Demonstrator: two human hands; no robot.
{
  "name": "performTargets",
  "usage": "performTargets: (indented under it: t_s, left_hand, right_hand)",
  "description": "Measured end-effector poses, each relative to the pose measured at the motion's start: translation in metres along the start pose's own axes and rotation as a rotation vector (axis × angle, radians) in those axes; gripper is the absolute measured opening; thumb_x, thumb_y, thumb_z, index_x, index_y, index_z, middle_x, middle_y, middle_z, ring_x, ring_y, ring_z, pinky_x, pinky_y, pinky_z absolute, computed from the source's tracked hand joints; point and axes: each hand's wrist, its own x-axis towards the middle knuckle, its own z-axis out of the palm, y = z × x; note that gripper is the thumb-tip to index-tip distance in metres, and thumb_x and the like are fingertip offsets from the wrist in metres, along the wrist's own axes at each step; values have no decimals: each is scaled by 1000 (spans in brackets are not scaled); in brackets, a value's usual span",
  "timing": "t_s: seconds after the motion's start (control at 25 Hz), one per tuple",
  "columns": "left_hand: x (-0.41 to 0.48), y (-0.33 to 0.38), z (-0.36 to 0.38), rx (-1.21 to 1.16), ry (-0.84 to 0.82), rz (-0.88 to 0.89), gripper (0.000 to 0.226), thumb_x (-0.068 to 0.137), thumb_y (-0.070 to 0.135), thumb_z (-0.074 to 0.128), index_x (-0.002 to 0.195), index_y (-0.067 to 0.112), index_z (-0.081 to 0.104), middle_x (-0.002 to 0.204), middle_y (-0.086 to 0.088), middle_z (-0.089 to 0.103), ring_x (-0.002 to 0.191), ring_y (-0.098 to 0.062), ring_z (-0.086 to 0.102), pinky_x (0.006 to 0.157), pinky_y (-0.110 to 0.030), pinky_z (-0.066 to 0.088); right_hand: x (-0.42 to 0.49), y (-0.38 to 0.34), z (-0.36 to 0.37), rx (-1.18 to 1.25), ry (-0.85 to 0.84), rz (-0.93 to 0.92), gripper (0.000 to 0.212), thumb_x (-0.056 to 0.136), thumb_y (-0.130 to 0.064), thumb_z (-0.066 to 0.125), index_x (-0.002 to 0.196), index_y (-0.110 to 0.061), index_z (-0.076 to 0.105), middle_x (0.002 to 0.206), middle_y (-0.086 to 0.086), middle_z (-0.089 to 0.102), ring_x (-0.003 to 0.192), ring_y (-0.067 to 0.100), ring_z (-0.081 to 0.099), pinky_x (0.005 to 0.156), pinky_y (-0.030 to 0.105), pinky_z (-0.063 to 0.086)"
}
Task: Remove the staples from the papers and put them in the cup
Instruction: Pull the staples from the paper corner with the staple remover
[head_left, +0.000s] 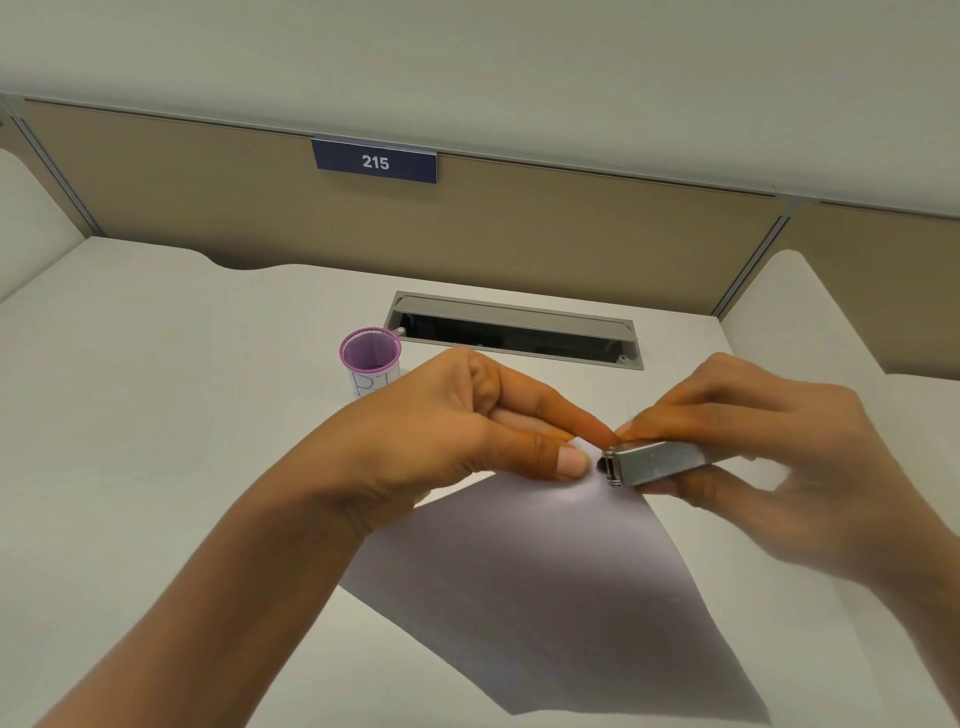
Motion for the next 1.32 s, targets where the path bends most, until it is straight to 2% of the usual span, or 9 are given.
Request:
performTargets:
  t_s: [0.08,0.24,0.32,0.4,0.48,0.64,0.84,1.04,1.32]
  left_hand:
    - [1,-1,-1,-27,-23,-7,27,72,21,75,98,19,78,94,-6,78,90,-20,74,79,-18,54]
    - [2,-5,-4,-39,-35,-8,23,77,18,75,99,21,78,95,-6,78,92,-21,74,80,-19,55]
    - [1,-7,-5,-82,-31,-4,23,78,16,73,100,21,77,92,-5,79,88,-19,75,78,-20,55]
    - [-1,-9,-7,-132,-5,14,25,77,17,74,102,21,77,85,-2,79,83,-15,75,75,-18,54]
    - [-2,-10,-9,-136,47,25,27,75,21,75,102,22,77,86,0,79,84,-13,75,76,-17,54]
    - [0,-16,-12,-121,159,45,26,74,22,75,99,26,77,92,-3,79,88,-17,75,81,-19,56]
    - [6,-26,-14,-35,315,15,25,70,40,80,94,37,77,89,7,79,84,-12,75,76,-17,57]
    - [15,-41,-28,-41,430,-45,29,66,48,73,94,41,75,87,9,78,81,-15,75,65,-17,55]
    - [29,-48,-44,-105,445,-78,28,64,41,74,91,39,76,84,4,79,78,-16,76,58,-16,55]
  right_hand:
    - [-1,0,1,-14,19,-17,25,80,-29,68,104,-26,66,92,-5,68,80,11,60,66,20,51]
    - [-2,-1,5,-23,54,-1,25,80,-29,67,105,-27,63,95,-8,66,82,7,58,67,11,47]
    - [-4,-1,7,49,114,67,23,81,-27,69,104,-27,65,95,-10,67,83,7,61,63,16,49]
    - [-6,2,8,168,196,183,21,83,-23,70,102,-29,66,91,-15,67,82,12,65,65,20,52]
    - [-9,10,12,260,262,324,20,81,-25,71,99,-31,67,86,-20,66,78,8,64,67,11,48]
    - [-13,53,37,385,324,651,23,84,-30,69,105,-22,69,74,-14,66,59,7,59,52,13,48]
    - [-20,131,103,335,253,951,28,88,-33,66,112,-18,68,89,1,69,72,19,64,51,22,49]
    - [-22,201,167,177,157,1118,27,89,-35,65,108,-17,69,93,1,70,81,19,62,70,34,56]
    - [-4,269,211,-23,119,1223,33,92,-34,62,116,-13,67,114,8,70,92,22,62,89,32,48]
